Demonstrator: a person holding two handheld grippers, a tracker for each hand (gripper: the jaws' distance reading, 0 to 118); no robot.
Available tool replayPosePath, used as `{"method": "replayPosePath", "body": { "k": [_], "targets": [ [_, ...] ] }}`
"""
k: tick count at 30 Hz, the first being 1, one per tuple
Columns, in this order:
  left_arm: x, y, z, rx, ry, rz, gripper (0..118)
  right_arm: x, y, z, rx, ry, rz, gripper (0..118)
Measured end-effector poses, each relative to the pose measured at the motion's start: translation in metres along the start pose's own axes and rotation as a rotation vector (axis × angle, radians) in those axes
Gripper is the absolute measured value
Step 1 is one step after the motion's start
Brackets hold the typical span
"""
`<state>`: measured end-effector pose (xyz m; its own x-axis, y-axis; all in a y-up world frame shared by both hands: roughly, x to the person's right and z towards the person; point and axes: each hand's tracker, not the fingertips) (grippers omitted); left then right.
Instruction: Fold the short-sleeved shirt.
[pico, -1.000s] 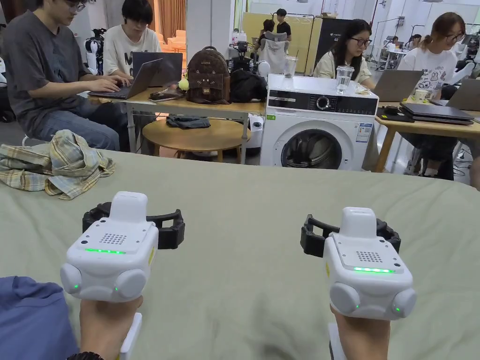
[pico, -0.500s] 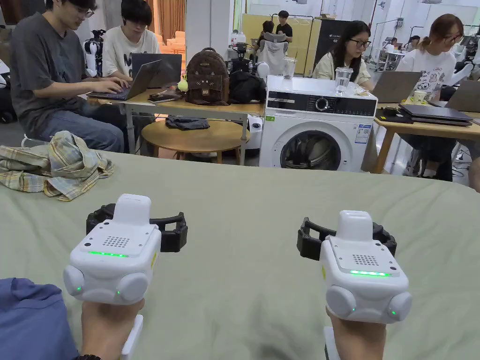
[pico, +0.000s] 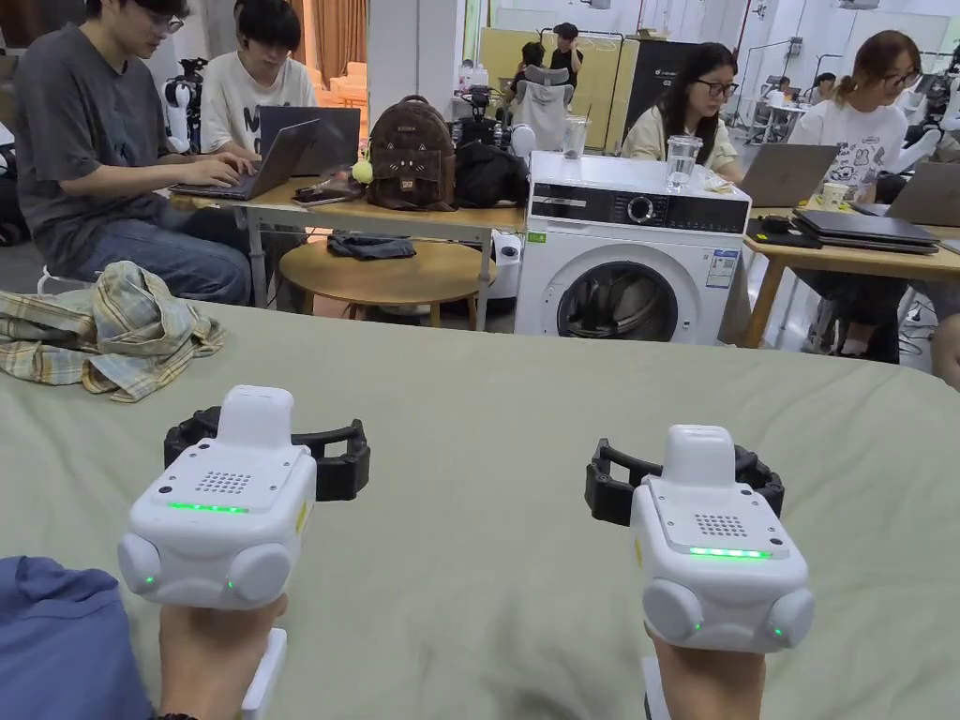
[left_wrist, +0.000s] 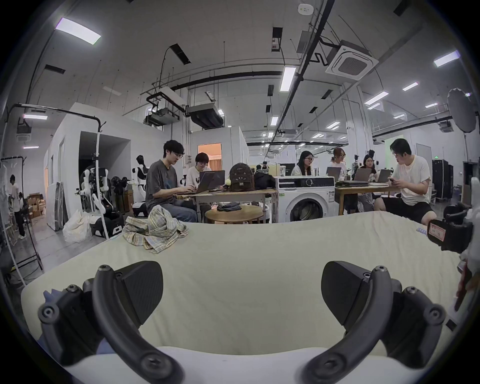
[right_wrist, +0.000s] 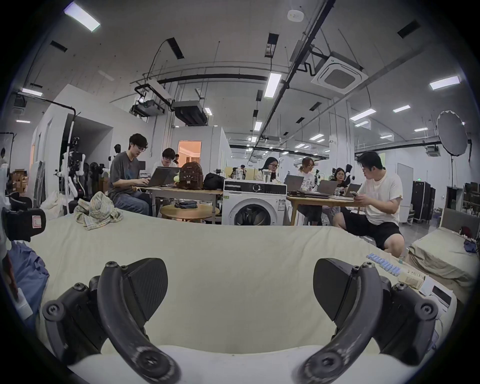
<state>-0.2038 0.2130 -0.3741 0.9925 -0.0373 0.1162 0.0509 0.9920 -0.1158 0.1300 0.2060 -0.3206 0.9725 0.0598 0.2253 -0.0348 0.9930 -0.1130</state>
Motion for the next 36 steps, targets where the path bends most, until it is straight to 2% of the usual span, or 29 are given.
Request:
{"method": "replayPosePath", "body": {
  "k": [11, 19, 26, 33, 35, 36],
  "targets": [
    [0.000, 0.000, 0.007, 0.014, -0.002, 0.010, 118, 0.002, -0.001, 0.003, -0.008, -0.009, -0.025, 113],
    [0.002, 0.003, 0.012, 0.031, 0.015, 0.005, 118, 0.000, 0.002, 0.006, -0.017, 0.023, -0.026, 113],
    [0.001, 0.004, 0.014, 0.026, 0.013, 0.017, 118, 0.000, 0.001, 0.005, -0.020, 0.005, -0.055, 113],
    [0.002, 0.006, 0.016, 0.034, 0.018, -0.002, 118, -0.003, 0.005, 0.014, -0.009, -0.006, -0.042, 113],
    [0.003, 0.007, 0.017, 0.040, 0.028, -0.007, 116, -0.003, 0.004, 0.014, -0.003, -0.009, -0.042, 112],
    [0.003, 0.008, 0.019, 0.044, 0.023, -0.002, 112, -0.002, 0.004, 0.013, 0.002, -0.013, -0.039, 108]
  ]
}}
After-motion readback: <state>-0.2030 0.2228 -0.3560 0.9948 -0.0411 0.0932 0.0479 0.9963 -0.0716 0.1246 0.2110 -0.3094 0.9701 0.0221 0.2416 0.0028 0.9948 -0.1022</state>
